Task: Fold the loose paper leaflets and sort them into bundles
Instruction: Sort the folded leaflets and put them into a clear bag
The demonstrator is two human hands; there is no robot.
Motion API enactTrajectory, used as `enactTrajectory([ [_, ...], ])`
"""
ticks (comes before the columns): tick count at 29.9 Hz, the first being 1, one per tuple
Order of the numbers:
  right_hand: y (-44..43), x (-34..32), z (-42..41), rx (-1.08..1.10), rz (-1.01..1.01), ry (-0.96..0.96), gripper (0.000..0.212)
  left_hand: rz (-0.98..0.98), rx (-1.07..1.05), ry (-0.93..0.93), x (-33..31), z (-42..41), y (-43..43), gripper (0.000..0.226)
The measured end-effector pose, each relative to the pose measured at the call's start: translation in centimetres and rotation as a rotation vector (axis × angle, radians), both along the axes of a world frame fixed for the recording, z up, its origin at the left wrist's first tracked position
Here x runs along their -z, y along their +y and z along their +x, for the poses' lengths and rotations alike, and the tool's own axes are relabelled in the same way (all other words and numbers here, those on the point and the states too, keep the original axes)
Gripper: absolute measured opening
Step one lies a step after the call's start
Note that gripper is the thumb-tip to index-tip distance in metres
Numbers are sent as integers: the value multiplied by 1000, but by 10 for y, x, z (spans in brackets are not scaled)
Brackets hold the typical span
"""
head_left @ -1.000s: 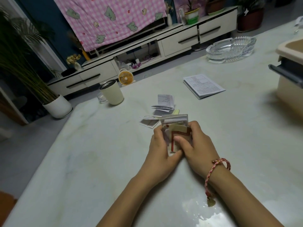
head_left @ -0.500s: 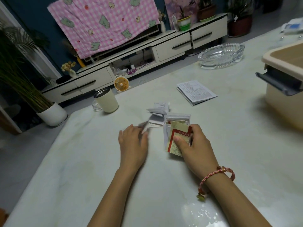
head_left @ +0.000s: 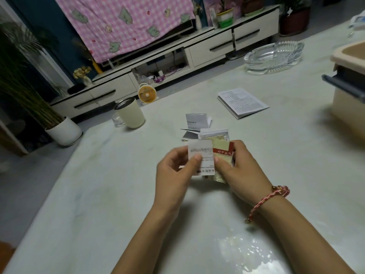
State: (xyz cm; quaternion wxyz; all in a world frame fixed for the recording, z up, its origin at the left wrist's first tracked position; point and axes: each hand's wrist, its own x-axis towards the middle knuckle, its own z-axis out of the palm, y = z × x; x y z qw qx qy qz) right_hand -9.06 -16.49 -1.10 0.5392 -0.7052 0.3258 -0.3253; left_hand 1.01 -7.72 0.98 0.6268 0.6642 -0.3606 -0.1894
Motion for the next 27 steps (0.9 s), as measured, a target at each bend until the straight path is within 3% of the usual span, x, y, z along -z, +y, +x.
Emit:
enactTrajectory([
  [2,1,0,-1,-40,-4,8,25,66,-8,-28,8,-2,-1,14],
  [11,6,-4,-2,-141,175,-36,23,101,110,150,22,-10,-6,39],
  [15,10,-5,-1,-157,186,-61,27,54,159,11,28,-14,-7,30],
  [18,14,-2,2,-122,53,-35,41,-6,124,-154,32,-15,-6,28],
  [20,14,3,1,-88,-135,136,53,39,140,-246,34,-15,-5,31],
  [23,13,7,-5,-128,-336,384,65,157,225,-263,38,-15,-5,45],
  [27,12,7,-8,-156,-388,430,69,209,218,-280,40,-13,-8,53],
])
